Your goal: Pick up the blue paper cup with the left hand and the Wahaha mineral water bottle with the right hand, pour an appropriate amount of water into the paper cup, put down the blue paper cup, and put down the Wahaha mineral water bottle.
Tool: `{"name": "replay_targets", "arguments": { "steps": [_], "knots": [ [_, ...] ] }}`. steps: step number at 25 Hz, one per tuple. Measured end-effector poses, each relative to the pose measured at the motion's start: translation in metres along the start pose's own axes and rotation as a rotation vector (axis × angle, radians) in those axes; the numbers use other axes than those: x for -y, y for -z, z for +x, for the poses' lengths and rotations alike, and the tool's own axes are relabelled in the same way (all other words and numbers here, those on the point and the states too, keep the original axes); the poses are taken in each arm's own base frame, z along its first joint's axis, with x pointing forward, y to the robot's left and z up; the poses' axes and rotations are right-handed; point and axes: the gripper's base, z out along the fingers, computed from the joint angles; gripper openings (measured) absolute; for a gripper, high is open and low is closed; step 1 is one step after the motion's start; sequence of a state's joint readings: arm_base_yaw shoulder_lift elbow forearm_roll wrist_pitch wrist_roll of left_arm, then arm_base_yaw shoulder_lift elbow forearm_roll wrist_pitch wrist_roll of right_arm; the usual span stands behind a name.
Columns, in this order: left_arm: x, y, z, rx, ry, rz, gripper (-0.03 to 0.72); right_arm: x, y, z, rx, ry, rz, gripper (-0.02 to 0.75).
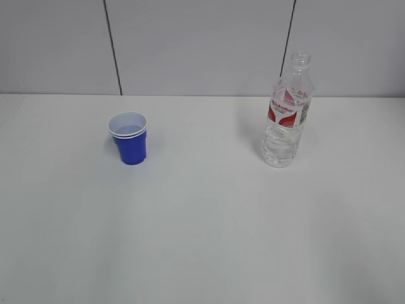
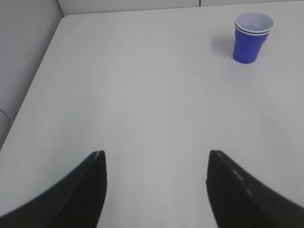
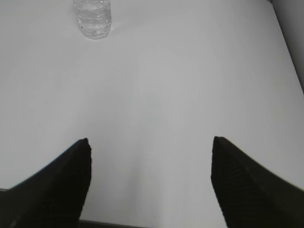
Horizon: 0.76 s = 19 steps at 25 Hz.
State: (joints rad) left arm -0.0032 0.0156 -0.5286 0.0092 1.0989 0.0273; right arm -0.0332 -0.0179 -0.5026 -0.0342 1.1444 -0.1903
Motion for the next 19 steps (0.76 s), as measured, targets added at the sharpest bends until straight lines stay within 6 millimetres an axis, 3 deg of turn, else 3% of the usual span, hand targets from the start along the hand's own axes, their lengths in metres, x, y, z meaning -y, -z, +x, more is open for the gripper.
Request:
{"name": "replay_targets", "arguments": {
  "steps": [19],
  "knots": [
    [0.0001,0.0,0.0,0.0,0.003,-0.006,0.499,0.0001,0.0,0.0,0.0,0.001,0.002,0.587]
  ]
}}
